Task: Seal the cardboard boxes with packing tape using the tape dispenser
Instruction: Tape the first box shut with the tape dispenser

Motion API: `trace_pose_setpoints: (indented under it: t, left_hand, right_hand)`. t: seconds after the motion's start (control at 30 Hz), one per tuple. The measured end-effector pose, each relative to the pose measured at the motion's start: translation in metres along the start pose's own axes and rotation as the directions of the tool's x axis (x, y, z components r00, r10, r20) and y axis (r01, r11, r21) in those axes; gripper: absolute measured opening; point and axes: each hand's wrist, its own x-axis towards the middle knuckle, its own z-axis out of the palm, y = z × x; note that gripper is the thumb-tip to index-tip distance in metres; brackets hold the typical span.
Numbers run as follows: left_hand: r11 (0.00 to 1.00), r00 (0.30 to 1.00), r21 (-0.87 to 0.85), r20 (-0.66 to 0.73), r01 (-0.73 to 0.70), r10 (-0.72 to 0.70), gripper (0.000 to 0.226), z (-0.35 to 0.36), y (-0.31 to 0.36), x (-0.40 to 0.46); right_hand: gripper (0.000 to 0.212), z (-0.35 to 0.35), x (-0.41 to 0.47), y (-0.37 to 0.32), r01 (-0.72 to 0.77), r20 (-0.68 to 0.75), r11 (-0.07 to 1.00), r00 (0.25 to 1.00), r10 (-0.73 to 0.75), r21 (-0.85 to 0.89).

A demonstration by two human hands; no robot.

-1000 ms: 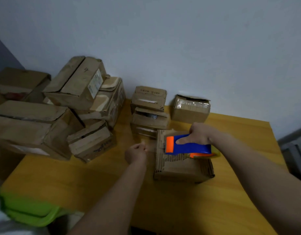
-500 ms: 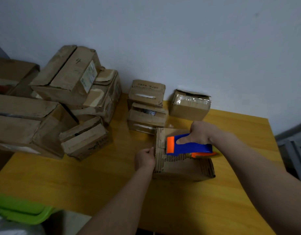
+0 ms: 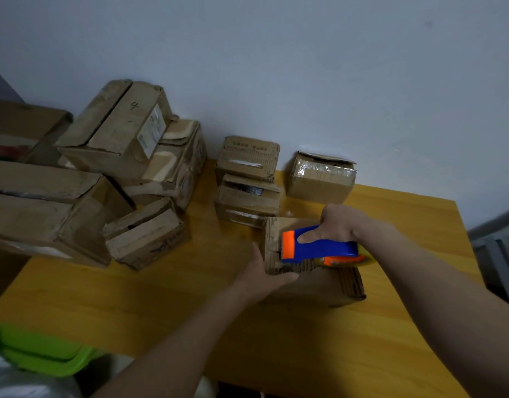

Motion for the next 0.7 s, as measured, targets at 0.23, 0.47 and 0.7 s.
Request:
trace_pose_setpoints:
  t: [0.23, 0.47, 0.7]
  left_hand:
    - [0.514, 0.935, 0.824, 0.052, -0.239, 0.352, 0.151, -0.005, 0.017, 0.009]
    - [0.461, 0.95, 0.866, 0.049, -0.195, 0.308, 0.146, -0.005, 0.024, 0.001]
    - [0.437, 0.962, 0.884, 0.049, -0.167, 0.269, 0.145, -0.003, 0.028, -0.001]
  right_hand:
    - [0.052, -0.005, -0.002, 0.006, 0.006, 0.124, 0.996, 0.992, -0.017, 0.085]
    - [0.051, -0.013, -0.016, 0.032, 0.012, 0.171, 0.983, 0.984, -0.045, 0.185]
    - [0.056, -0.025, -0.043, 0.122, -0.138, 0.113, 0.985, 0.986, 0.126, 0.102]
